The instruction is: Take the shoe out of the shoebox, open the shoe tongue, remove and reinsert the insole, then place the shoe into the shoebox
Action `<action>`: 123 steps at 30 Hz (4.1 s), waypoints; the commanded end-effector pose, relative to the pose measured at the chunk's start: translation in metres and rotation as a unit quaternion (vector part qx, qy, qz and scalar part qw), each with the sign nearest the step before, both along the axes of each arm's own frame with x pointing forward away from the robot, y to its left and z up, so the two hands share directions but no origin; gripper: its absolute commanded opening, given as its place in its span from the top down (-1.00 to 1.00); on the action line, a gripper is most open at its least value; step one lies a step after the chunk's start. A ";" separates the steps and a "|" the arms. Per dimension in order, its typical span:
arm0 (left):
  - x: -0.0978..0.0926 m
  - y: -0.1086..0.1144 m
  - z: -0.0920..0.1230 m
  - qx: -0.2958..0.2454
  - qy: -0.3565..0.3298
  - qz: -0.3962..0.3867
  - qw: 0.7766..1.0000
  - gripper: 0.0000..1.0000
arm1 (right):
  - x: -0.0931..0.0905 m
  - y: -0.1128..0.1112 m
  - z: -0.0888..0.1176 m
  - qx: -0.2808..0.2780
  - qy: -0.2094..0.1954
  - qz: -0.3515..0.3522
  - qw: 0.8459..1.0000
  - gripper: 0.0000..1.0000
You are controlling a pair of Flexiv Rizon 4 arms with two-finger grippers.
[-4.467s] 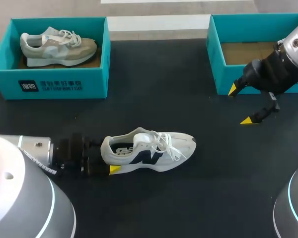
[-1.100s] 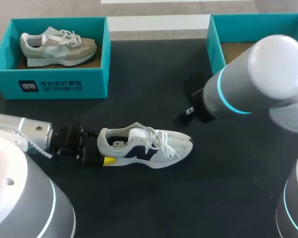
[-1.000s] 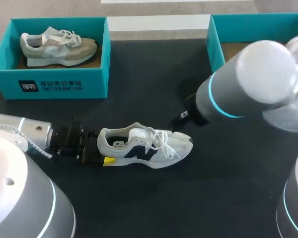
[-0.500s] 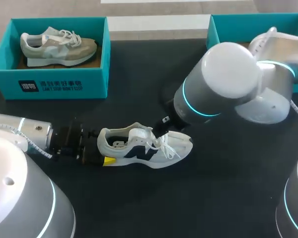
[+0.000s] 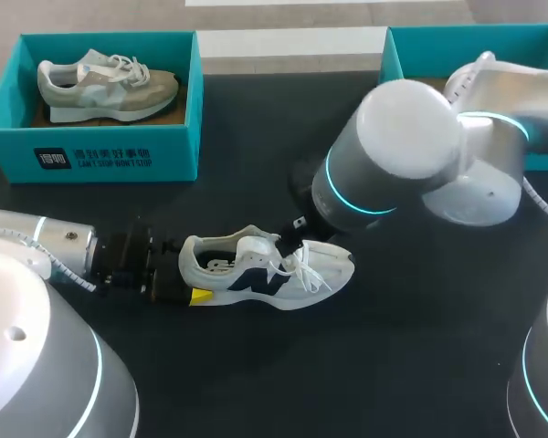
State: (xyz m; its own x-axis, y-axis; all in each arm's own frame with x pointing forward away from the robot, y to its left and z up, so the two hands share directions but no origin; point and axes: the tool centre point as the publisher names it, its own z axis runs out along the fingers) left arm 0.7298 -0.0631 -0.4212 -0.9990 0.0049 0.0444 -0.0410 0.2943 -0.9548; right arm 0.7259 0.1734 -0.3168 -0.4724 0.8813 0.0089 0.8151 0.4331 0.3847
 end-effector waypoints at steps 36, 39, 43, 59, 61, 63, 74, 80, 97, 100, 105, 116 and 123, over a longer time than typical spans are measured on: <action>0.002 0.000 -0.008 0.001 0.000 -0.002 1.000 1.00 | -0.020 0.074 0.015 0.050 0.056 -0.147 0.986 -1.00; 0.002 0.000 -0.008 0.001 0.000 -0.002 1.000 1.00 | -0.021 0.080 0.014 0.043 0.058 -0.167 0.983 -1.00; 0.002 0.000 -0.008 0.001 0.000 -0.002 1.000 1.00 | -0.023 0.085 0.014 0.035 0.051 -0.196 0.979 -1.00; 0.002 0.000 -0.008 0.001 0.000 -0.002 1.000 1.00 | -0.016 0.103 -0.008 0.002 0.020 -0.293 0.956 -1.00; 0.002 0.000 -0.008 0.001 0.000 -0.002 1.000 1.00 | -0.016 0.107 -0.010 0.002 0.018 -0.296 0.955 -1.00; 0.002 0.000 -0.008 0.001 0.000 -0.002 1.000 1.00 | -0.016 0.109 -0.015 -0.005 0.012 -0.305 0.952 -1.00; 0.002 0.000 -0.008 0.001 0.000 -0.002 1.000 1.00 | -0.013 0.113 -0.029 -0.034 0.010 -0.335 0.942 -0.98; 0.002 0.000 -0.008 0.001 0.000 -0.002 1.000 1.00 | -0.006 0.110 -0.033 -0.063 0.007 -0.348 0.935 -0.61; 0.002 0.000 -0.008 0.001 0.000 -0.002 1.000 1.00 | -0.007 0.097 -0.025 -0.100 0.010 -0.366 0.925 1.00; 0.002 0.000 -0.008 0.001 0.000 -0.002 1.000 1.00 | -0.005 0.095 -0.021 -0.114 0.017 -0.343 0.932 1.00; 0.002 0.000 -0.008 0.001 0.000 -0.002 1.000 1.00 | -0.002 0.084 -0.011 -0.113 0.034 -0.279 0.953 1.00; 0.002 0.000 -0.008 0.001 0.000 -0.002 1.000 1.00 | -0.002 0.060 0.005 -0.087 0.073 -0.156 0.981 1.00; 0.002 0.000 -0.008 0.001 0.000 -0.002 1.000 1.00 | 0.004 0.056 0.011 -0.084 0.104 -0.060 0.989 1.00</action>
